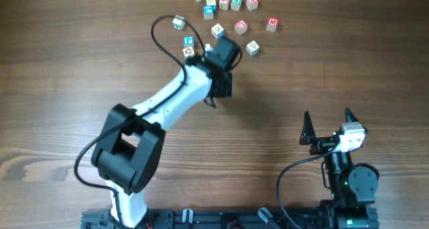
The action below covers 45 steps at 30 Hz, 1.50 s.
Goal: Form a horizontal line
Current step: 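Carry the green Z block toward the table center and set it down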
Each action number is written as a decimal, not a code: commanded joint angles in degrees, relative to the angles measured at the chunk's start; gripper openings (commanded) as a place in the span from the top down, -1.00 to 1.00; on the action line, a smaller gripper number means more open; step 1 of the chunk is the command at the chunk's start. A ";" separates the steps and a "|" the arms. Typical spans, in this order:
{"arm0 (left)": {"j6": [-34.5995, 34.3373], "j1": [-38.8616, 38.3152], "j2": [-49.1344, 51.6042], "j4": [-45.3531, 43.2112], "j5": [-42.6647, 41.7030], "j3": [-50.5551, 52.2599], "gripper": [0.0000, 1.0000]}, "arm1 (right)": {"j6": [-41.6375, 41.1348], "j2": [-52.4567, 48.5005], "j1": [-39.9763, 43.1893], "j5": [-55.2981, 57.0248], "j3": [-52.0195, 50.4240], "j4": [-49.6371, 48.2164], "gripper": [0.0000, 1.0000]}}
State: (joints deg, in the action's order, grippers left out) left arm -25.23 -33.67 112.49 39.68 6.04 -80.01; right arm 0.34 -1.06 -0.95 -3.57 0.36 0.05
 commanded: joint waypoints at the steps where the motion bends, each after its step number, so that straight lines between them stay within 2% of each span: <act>1: -2.71 -0.24 -0.09 -9.55 -0.20 7.13 0.65 | 0.76 0.26 0.22 0.59 -0.07 -0.13 -1.00; 7: -2.69 -0.24 0.02 -19.28 0.00 11.10 0.69 | 0.79 0.26 0.22 0.59 -0.07 -0.13 -0.99; 11: -2.67 -0.24 0.02 -20.59 0.02 11.10 0.62 | 0.79 0.26 0.22 0.59 -0.07 -0.13 -0.99; 13: -2.62 -0.24 0.02 -20.59 0.02 11.10 0.50 | 0.76 0.26 0.22 0.59 -0.07 -0.13 -0.99; 15: -2.60 -0.24 0.02 -20.55 0.02 11.10 0.16 | 0.79 0.26 0.22 0.59 -0.07 -0.13 -1.00; 16: -2.62 -0.24 0.02 -20.48 -0.02 11.10 -0.44 | 0.76 0.26 0.22 0.59 -0.07 -0.13 -0.99; 17: -2.62 -0.26 0.02 -20.35 -0.02 11.10 -0.81 | 0.79 0.26 0.22 0.59 -0.07 -0.13 -0.98; 18: -2.60 -0.26 0.02 -20.09 -0.02 11.10 -1.00 | 0.79 0.26 0.22 0.57 -0.07 -0.13 -1.00; 35: -2.64 -0.20 -1.88 -8.96 -0.24 11.06 -1.00 | 0.76 0.26 0.22 0.59 -0.07 -0.13 -1.00; 45: -2.67 1.29 -6.16 -7.61 -0.24 11.04 -1.00 | 0.76 0.26 0.22 0.59 -0.07 -0.13 -0.99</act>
State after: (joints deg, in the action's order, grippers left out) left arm -27.75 -33.93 110.50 31.38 6.07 -69.47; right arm 0.34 -1.06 -0.95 -3.57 0.34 0.05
